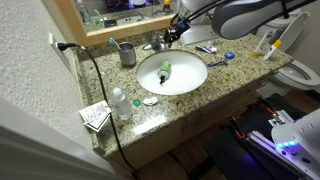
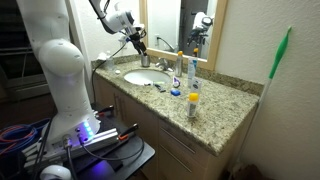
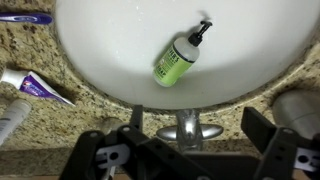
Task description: Open the faucet
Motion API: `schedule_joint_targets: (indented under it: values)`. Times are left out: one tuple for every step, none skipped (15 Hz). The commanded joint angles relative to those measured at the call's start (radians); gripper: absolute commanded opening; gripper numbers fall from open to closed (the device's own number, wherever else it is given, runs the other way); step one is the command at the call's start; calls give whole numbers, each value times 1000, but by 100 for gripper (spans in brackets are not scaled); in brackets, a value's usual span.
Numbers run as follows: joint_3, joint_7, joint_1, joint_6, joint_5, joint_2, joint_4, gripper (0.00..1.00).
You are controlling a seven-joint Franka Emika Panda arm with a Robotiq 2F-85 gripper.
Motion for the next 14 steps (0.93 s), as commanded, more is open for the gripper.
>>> schedule_joint_targets:
  values:
    - [-141, 106, 134, -63, -38, 147, 179, 100]
    - [-174, 116, 162, -59, -17, 173, 219, 100]
    - [-204, 146, 189, -60, 7, 179, 251, 100]
    - [-222, 100, 203, -16, 6, 124, 158, 100]
    - [-242, 112, 218, -18, 12, 145, 195, 100]
    - [-252, 118, 226, -21, 14, 158, 218, 100]
    - [-255, 123, 230, -23, 15, 164, 229, 100]
    - [-258, 69, 229, -41, 25, 184, 239, 100]
    - [-270, -16, 218, -27, 47, 215, 260, 100]
    - [-267, -110, 192, -8, 97, 235, 286, 100]
    - [-275, -174, 185, -12, 136, 246, 310, 100]
    - [-283, -251, 175, 1, 188, 259, 345, 100]
    - [-308, -306, 183, 4, 227, 288, 389, 100]
    - [-317, -340, 185, -1, 279, 318, 443, 100]
